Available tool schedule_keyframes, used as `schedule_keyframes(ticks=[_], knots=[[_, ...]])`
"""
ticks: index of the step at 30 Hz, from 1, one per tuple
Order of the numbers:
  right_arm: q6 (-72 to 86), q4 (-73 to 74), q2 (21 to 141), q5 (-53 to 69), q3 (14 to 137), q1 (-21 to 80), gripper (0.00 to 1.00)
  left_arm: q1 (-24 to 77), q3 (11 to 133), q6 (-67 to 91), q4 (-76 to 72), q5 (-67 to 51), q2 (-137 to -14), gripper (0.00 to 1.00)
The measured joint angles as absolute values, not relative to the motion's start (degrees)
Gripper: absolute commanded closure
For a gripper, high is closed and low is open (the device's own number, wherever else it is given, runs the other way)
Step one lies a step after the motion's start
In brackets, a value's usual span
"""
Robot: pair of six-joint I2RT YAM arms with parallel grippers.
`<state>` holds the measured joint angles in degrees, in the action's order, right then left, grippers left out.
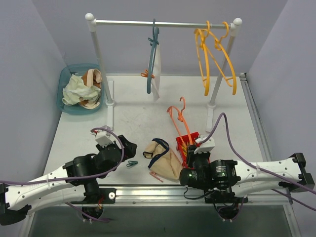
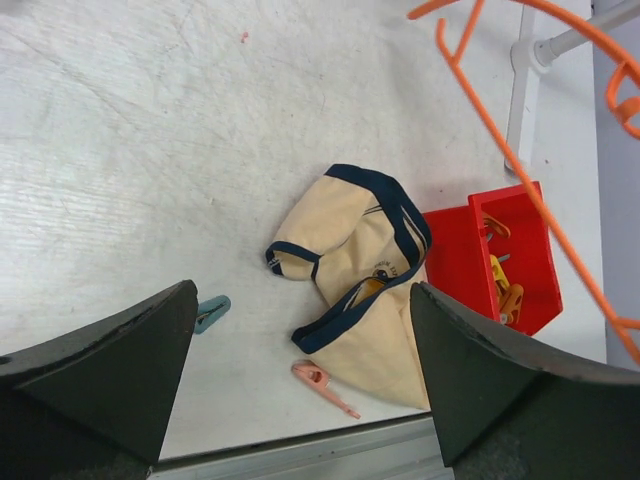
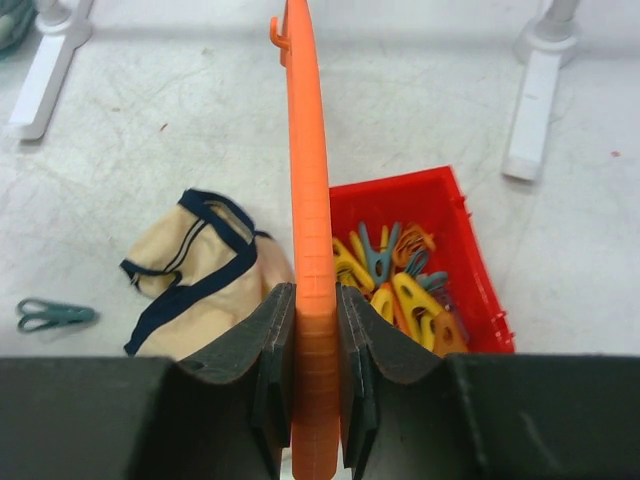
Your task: Remove the underwear clipped to the hanger
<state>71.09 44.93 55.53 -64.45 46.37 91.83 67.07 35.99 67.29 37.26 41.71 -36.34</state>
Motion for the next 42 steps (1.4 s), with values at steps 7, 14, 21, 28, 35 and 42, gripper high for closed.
schedule_keyframes(ticks=[7,14,21,28,35,42], knots=[[46.17,32.51,53.39,-60.03,48.56,80.34,1.0,67.07,35.99,65.34,39.44,43.07,-36.4,0.06],[19.7,18.33,55.94,-49.32,59.81,68.07,1.0,67.07,35.99,65.23,39.7,43.09,-36.6,0.06],[3.57,11.18,61.58,-43.48,73.95,59.66,1.0,67.07,35.99,65.25,39.7,43.05,-36.53,0.06],[-4.03,9.39,67.07,-42.78,81.89,54.17,1.0,67.07,35.7,65.25,39.7,43.0,-35.51,0.06],[-5.21,9.06,69.6,-39.86,84.18,48.03,1.0,67.02,35.4,65.3,39.75,42.78,-34.89,0.06],[-5.19,7.66,69.67,-37.15,85.27,46.3,1.0,67.02,35.35,65.36,39.99,42.35,-34.89,0.06]])
